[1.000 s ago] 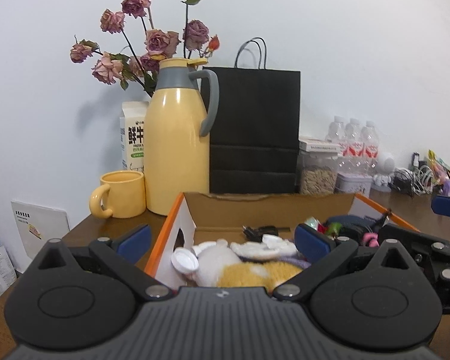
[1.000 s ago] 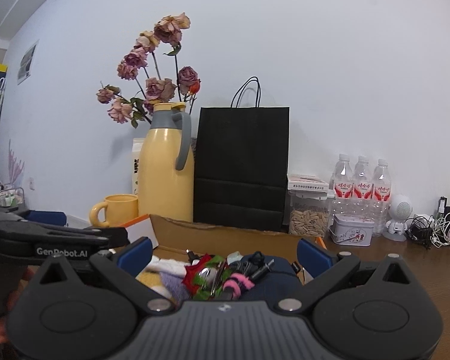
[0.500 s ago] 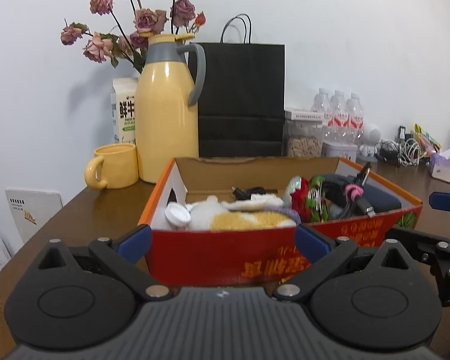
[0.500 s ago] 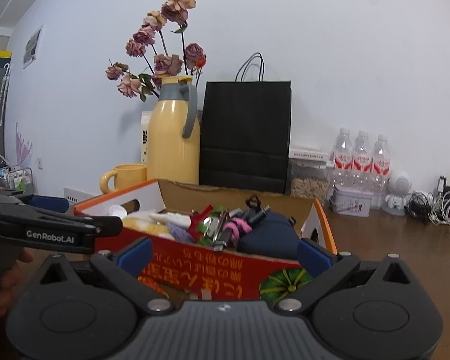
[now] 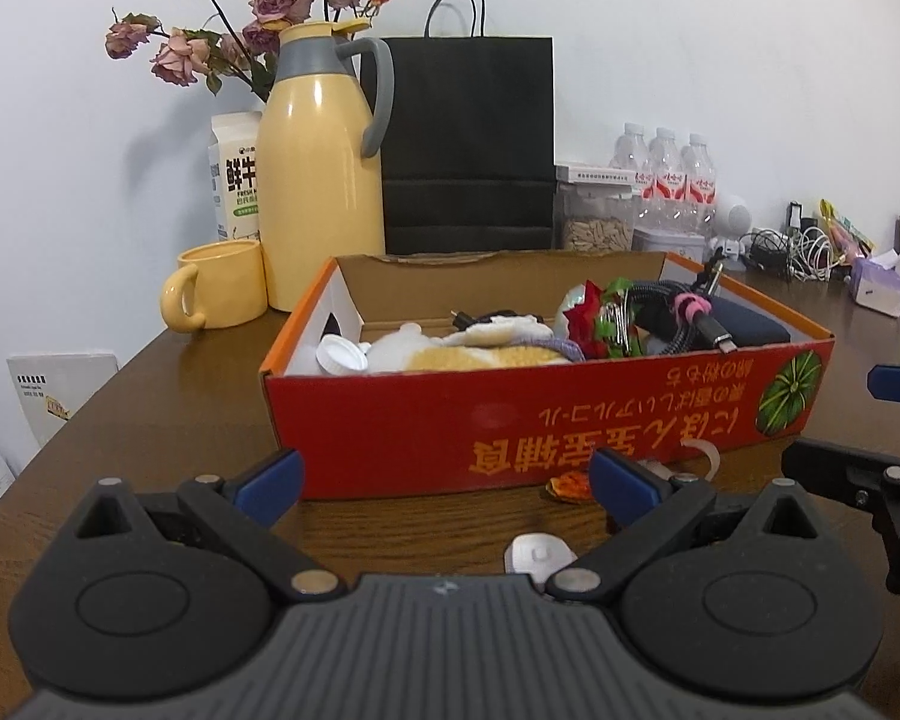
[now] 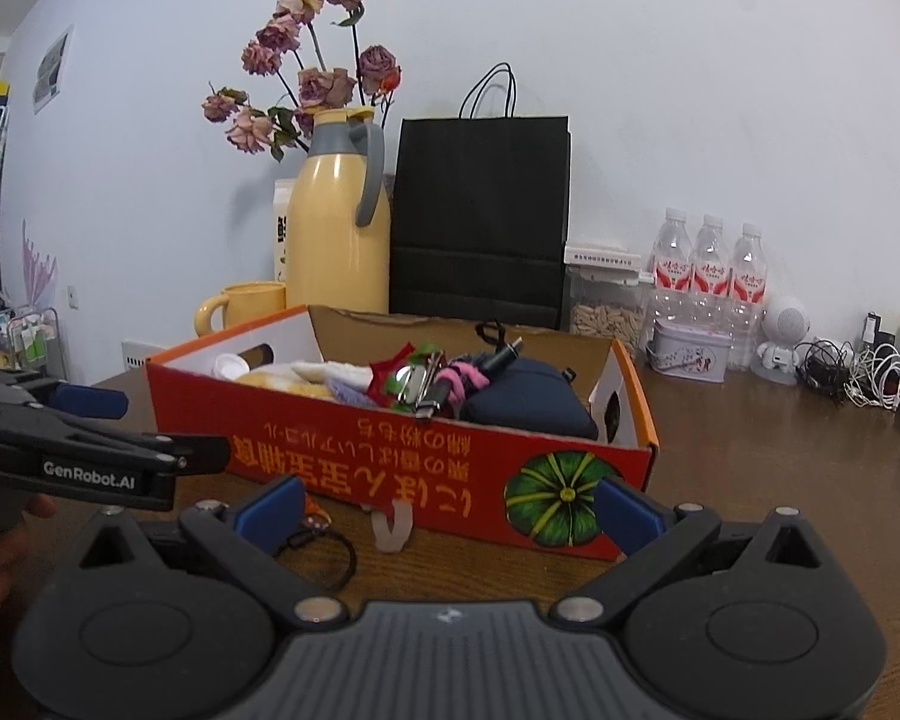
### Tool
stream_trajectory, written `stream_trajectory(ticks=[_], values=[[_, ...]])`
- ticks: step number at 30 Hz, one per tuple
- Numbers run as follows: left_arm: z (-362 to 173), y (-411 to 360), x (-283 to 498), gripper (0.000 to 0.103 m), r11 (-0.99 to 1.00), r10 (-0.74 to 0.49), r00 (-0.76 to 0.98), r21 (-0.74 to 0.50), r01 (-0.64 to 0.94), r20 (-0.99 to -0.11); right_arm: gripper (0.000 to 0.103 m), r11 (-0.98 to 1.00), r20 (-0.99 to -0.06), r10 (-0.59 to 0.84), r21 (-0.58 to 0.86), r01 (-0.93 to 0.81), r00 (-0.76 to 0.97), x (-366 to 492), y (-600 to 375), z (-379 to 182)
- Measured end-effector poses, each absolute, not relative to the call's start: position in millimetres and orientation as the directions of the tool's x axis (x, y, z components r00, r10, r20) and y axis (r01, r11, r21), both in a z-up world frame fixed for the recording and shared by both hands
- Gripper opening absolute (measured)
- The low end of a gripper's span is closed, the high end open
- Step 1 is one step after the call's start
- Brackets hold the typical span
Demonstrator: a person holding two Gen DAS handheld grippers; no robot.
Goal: Organize objects
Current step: 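Withdraw both open grippers from the box toward the table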
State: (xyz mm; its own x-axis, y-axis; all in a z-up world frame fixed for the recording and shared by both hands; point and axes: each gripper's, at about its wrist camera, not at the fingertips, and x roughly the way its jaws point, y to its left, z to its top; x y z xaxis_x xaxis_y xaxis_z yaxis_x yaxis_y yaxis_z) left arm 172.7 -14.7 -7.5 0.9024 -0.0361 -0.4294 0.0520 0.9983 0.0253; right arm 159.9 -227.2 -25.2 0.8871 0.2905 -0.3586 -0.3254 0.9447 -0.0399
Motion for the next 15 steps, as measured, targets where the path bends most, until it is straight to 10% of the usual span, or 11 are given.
stream_trajectory(ticks=[15], values=[[-17.8, -19.8, 182.3, 0.103, 0.993, -0.090, 0.831, 0.015, 0.117, -0.549, 0.103, 0.953, -0.425, 0.273, -0.001, -0.302, 0.863, 165.5, -233.5, -30.6]])
